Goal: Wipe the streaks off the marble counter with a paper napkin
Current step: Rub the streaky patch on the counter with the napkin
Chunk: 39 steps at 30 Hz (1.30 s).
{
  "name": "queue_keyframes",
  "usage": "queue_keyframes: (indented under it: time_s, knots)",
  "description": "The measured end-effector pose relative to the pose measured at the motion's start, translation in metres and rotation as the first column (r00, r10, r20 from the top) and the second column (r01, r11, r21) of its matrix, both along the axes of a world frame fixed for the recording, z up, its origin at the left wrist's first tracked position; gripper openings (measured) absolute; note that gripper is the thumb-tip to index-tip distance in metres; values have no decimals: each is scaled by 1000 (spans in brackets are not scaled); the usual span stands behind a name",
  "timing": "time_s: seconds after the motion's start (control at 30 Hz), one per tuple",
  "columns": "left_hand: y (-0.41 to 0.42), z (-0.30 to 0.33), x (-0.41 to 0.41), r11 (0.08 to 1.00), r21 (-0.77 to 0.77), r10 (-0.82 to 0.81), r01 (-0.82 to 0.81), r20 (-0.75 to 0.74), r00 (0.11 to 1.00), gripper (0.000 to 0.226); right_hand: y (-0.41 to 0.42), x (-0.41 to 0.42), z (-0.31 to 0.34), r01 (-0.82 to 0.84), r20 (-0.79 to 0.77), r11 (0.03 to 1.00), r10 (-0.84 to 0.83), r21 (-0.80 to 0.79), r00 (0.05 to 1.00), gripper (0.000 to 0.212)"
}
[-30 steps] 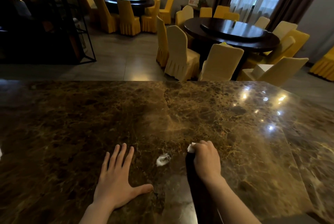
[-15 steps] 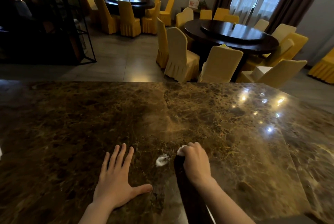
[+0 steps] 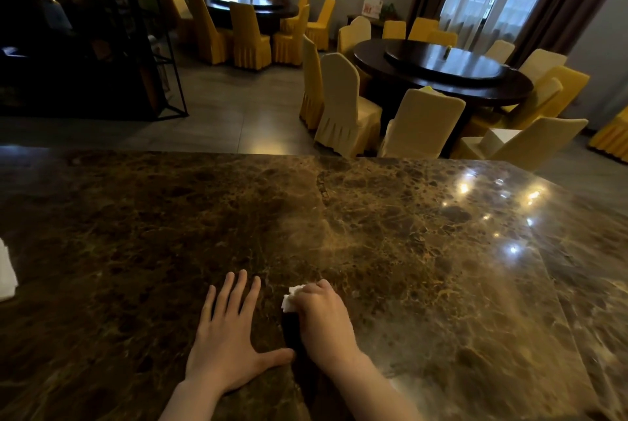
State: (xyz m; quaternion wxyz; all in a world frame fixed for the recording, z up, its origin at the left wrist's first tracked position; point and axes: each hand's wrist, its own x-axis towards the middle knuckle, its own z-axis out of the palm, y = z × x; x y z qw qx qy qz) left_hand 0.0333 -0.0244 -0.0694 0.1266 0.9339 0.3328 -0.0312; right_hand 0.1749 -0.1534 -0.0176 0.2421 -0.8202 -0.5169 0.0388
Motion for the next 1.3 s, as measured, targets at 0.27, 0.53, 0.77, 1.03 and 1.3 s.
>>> queue_keyframes:
  time_s: [0.27, 0.53, 0.77, 1.03, 1.3]
  knots:
    - [0, 2, -2, 1000, -21, -8, 8, 22, 1000, 145, -25, 26, -5, 0, 143, 992, 19, -129, 990, 15]
    - [0, 4, -4, 1000, -15, -21, 21, 19, 1000, 144, -29, 20, -3, 79, 78, 996, -76, -38, 994, 17]
    - [0, 4, -3, 1000, -14, -15, 16, 46, 999, 142, -60, 55, -4, 131, 133, 988, -119, -86, 984, 9]
    - [0, 1, -3, 1000, -2, -11, 11, 54, 998, 143, -63, 11, -22, 35, 105, 995, -25, -91, 994, 9]
    - [0, 3, -3, 1000, -11, -19, 19, 29, 999, 142, -42, 71, 0, 319, 123, 941, -305, -111, 944, 13]
